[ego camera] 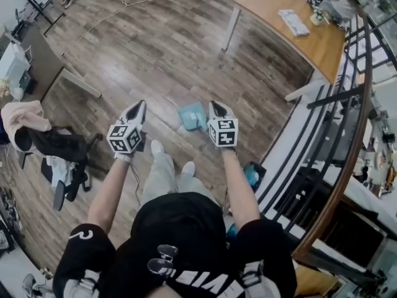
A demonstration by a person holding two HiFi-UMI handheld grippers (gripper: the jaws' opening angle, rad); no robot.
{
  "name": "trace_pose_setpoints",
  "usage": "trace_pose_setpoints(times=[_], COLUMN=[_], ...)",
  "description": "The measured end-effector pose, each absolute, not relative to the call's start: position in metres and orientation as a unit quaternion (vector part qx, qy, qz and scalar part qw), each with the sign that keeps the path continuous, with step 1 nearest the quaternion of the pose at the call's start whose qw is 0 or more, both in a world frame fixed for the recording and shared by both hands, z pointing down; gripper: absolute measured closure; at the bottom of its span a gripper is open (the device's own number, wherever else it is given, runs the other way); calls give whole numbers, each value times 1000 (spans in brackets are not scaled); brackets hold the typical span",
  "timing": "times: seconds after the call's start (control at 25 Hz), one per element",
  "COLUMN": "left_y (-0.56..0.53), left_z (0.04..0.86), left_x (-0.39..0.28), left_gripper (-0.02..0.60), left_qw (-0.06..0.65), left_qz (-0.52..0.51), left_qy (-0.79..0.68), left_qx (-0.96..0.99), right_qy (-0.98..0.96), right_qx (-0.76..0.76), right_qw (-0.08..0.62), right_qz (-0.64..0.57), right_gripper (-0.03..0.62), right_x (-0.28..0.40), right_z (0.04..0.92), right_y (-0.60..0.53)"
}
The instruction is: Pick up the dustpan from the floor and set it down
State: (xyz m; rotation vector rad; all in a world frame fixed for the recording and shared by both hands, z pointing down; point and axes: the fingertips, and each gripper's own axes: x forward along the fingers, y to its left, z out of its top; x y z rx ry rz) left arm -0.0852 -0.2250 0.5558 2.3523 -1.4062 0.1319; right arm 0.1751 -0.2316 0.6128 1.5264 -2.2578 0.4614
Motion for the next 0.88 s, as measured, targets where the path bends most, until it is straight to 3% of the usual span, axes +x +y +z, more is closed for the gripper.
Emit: trace_pose_setpoints(times=[0.4, 0.88], left_y=[-228, -230], left_z=[498, 467], left_x=[-67, -58], left_gripper=[583, 583], left_qw=[168, 147], left_qz=[19, 7], left_qy=[-472, -453], left_qx=[865, 879], right_qy=[-815, -813], right_qx=[554, 558], right_qw=[130, 124], right_qz=[113, 111], right_gripper=[599, 599], right_x=[185, 191], right_z=[516, 496], right_y=[-220, -216])
